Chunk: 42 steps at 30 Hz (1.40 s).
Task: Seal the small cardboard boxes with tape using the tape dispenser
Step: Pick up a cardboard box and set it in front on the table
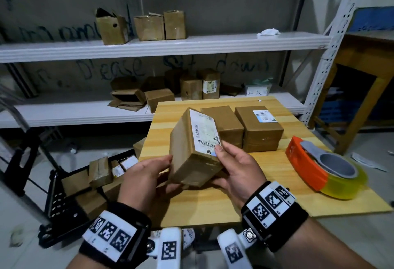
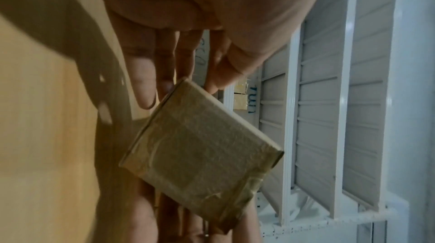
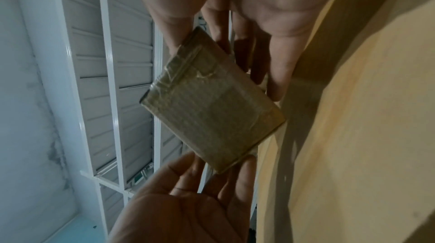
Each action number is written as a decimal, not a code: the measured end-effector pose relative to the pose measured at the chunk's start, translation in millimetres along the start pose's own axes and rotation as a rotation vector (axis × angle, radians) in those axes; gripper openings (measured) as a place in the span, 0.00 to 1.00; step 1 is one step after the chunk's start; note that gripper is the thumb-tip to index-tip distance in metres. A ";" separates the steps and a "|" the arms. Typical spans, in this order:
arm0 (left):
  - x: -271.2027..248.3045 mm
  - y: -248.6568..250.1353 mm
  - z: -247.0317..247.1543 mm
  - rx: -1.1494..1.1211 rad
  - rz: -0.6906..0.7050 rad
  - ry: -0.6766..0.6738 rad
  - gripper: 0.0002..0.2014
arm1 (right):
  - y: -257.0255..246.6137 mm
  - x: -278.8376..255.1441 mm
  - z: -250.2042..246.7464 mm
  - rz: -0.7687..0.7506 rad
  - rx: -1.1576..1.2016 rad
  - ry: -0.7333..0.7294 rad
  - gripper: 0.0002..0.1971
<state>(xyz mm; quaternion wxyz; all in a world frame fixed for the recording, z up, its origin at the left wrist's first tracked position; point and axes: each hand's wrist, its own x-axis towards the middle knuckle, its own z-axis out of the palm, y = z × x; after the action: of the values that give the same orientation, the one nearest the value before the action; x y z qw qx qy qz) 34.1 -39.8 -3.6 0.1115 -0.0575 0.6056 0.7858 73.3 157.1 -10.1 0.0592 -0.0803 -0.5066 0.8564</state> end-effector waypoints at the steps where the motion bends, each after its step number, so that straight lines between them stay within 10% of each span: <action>1: -2.0 0.2 2.0 0.034 0.022 -0.008 0.11 | -2.0 -0.6 -1.8 -0.018 -0.024 -0.004 0.14; 7: -9.2 4.6 21.0 -0.003 0.112 -0.012 0.16 | -7.4 -2.7 -9.2 -0.140 -0.147 -0.031 0.29; 20: -6.5 -2.4 35.5 -0.310 -0.173 -0.164 0.26 | -23.9 -4.0 -24.8 -0.138 -0.282 0.099 0.16; 29: -4.8 -8.9 40.5 -0.518 -0.278 -0.344 0.27 | -25.7 -4.5 -28.5 0.161 -0.007 0.093 0.17; 42: 1.9 -13.4 40.2 -0.254 -0.097 -0.145 0.23 | -29.7 -4.7 -38.6 0.050 -0.115 0.111 0.12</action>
<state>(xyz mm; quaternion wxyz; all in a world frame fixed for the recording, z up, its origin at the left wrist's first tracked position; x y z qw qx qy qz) 37.3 2.3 -6.2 0.1846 -0.0435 0.4882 0.8519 86.0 203.7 -2.0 0.0611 -0.1433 -0.5488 0.8213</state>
